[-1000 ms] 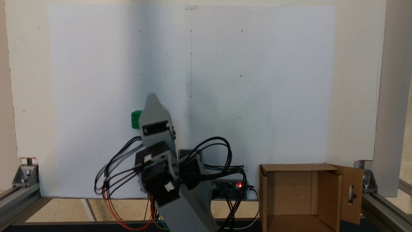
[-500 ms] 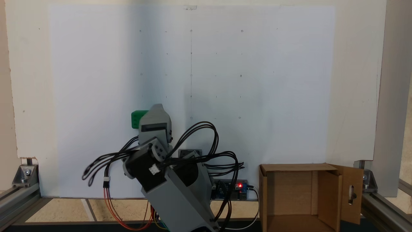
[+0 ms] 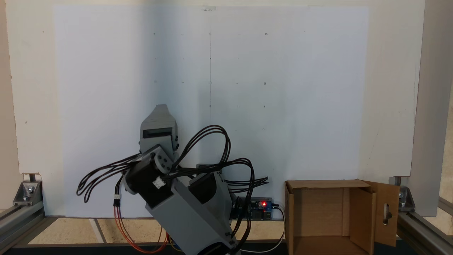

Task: Grasp a green dice and put it in the bin.

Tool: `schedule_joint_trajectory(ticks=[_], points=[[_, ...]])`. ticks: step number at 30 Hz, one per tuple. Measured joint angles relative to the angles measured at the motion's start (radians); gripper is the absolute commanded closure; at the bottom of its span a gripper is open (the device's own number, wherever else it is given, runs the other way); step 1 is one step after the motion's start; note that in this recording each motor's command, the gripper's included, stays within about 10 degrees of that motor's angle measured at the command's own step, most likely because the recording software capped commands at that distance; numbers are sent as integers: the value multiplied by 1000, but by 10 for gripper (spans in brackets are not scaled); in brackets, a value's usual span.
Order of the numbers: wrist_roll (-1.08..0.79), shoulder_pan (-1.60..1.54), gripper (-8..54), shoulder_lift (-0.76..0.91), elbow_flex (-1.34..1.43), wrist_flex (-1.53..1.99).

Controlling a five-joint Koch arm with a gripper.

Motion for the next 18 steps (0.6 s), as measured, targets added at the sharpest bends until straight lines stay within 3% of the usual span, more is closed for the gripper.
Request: schedule_joint_trajectory(ticks=[10,18], points=[[8,-37,6,-34,2,9],[170,-95,16,-41,2,-86]])
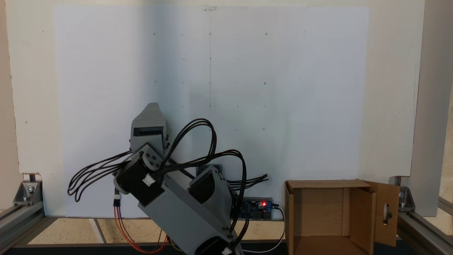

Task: Grasp a green dice and put it in the bin.

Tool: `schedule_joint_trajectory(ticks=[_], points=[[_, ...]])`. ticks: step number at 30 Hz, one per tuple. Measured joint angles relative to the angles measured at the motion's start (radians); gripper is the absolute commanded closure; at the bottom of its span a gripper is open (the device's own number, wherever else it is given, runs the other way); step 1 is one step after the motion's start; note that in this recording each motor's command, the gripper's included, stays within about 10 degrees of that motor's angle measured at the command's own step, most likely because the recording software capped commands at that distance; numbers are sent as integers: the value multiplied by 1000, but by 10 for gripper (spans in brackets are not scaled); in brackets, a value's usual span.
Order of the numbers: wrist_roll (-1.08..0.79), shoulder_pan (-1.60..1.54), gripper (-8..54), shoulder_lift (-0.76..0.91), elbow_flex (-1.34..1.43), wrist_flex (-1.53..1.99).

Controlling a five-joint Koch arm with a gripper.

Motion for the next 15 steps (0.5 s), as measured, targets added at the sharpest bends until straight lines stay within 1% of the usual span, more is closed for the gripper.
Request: schedule_joint_trajectory(ticks=[4,9,15], points=[[38,-34,25,-8,-2,-26],[77,-87,25,-91,0,-41],[143,-152,24,-101,0,-48]])
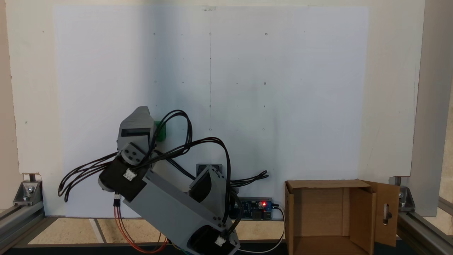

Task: Grasp a green dice and put it in the bin.

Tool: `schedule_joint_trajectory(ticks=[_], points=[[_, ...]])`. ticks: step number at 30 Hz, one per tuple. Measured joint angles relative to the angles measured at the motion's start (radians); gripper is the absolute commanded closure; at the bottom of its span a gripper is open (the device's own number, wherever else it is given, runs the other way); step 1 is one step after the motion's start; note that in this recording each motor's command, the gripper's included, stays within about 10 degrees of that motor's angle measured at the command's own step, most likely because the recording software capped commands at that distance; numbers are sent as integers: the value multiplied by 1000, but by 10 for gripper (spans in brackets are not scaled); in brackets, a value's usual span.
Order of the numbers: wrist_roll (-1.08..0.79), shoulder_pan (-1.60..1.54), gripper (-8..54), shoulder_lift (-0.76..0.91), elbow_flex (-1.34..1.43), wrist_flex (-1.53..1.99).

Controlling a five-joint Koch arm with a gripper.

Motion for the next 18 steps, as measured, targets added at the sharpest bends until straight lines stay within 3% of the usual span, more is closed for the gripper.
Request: schedule_joint_trajectory(ticks=[18], points=[[156,-64,19,58,232,-167]])
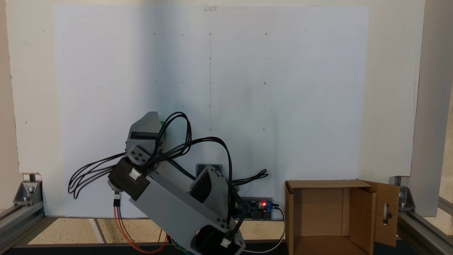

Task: Grasp a green dice and put it in the bin.

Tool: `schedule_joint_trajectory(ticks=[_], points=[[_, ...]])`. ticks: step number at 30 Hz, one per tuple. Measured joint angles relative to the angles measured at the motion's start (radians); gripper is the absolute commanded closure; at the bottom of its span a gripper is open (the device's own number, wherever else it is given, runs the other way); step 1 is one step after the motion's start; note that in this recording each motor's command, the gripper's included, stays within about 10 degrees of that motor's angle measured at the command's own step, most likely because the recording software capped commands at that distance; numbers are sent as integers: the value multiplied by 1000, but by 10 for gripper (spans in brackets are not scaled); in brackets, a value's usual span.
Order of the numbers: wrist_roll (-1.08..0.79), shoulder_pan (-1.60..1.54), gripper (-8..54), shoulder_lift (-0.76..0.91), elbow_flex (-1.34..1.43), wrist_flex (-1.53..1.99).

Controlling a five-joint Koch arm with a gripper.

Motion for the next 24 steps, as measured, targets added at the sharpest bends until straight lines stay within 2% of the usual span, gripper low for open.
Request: schedule_joint_trajectory(ticks=[9,24], points=[[8,-26,19,58,75,-11],[98,-72,19,18,135,-101]])
